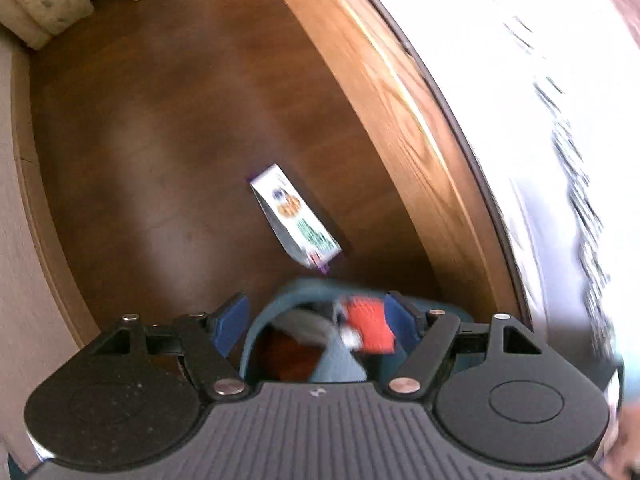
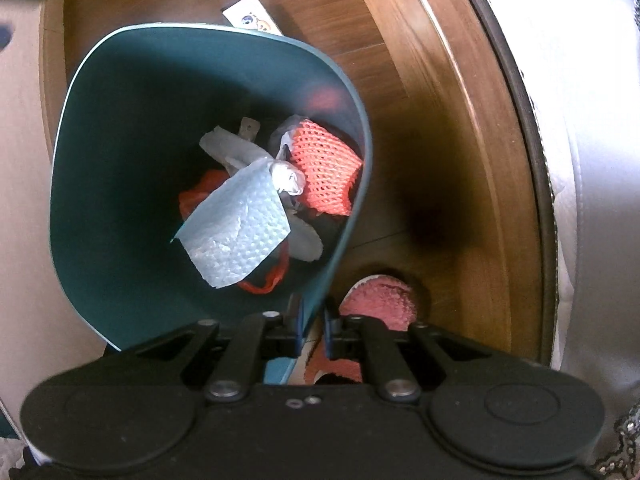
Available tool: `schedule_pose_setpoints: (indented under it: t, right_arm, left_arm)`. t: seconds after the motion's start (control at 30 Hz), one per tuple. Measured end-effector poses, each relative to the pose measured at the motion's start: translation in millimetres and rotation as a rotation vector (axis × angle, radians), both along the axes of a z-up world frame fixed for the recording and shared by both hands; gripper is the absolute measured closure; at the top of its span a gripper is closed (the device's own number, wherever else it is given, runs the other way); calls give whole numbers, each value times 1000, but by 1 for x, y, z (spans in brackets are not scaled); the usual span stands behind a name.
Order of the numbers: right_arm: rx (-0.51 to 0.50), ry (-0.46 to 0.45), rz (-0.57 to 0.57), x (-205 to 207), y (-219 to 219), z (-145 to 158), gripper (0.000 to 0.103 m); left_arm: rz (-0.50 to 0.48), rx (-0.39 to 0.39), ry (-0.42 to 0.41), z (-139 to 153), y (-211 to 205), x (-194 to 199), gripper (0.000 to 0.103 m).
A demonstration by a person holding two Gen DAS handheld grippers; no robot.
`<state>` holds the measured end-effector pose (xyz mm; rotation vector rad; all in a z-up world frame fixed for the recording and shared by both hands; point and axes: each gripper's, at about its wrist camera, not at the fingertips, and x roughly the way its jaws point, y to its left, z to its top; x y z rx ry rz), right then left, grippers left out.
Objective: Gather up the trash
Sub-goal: 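Reach the left tool to the purple cookie wrapper and grasp it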
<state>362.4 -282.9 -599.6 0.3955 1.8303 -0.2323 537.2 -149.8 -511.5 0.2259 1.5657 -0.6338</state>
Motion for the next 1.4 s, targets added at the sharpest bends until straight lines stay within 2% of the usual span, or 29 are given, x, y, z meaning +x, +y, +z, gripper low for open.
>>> schedule_pose_setpoints:
  t: [0.07, 0.13, 0.2, 0.37, 0.5, 0.67, 0.83, 0.93, 1.1, 1.17, 1.27, 1.3, 1.33, 1.4]
  right_arm:
    - [3, -2, -3, 0, -1, 0, 94]
    - [1, 0, 3, 0, -1, -1, 94]
    - [-1, 2, 2, -2, -2, -4, 94]
    - [30, 13, -47, -11, -1, -8, 95]
    - [100, 12, -65, -24, 1, -15, 94]
    - [137, 31, -77, -32, 2, -29, 93]
    - [175, 23, -91, -33, -1, -29, 93]
    - [169, 9, -100, -36, -1, -29, 93]
    - [188, 3, -108, -40, -5, -28, 92]
    - [182, -13, -147, -41, -5, -28, 92]
    - [183, -16, -146, -42, -4, -28, 92]
    - [182, -14, -149, -42, -4, -28, 92]
    - [180, -14, -143, -42, -4, -28, 92]
    - [174, -11, -141, -43, -4, -28, 92]
  left_arm:
    - [16, 1, 26, -20, -13, 16, 25]
    - [41, -2, 96, -48, -27, 32, 24]
    - [73, 30, 129, -78, -44, 47, 24]
    - [34, 123, 126, -151, -85, 60, 24]
    - [5, 189, 76, -203, -104, 59, 24]
    - [88, 215, 102, -261, -111, 61, 24]
    - [178, 264, 91, -295, -109, 61, 24]
    - [221, 291, 76, -306, -105, 62, 24]
    - [216, 321, 104, -333, -108, 59, 24]
    - [197, 336, 111, -343, -112, 57, 24]
    - [170, 357, 103, -350, -112, 53, 26]
    - [168, 362, 100, -353, -111, 52, 30]
    - [168, 355, 101, -352, -109, 52, 42]
    - [170, 352, 97, -356, -107, 53, 53]
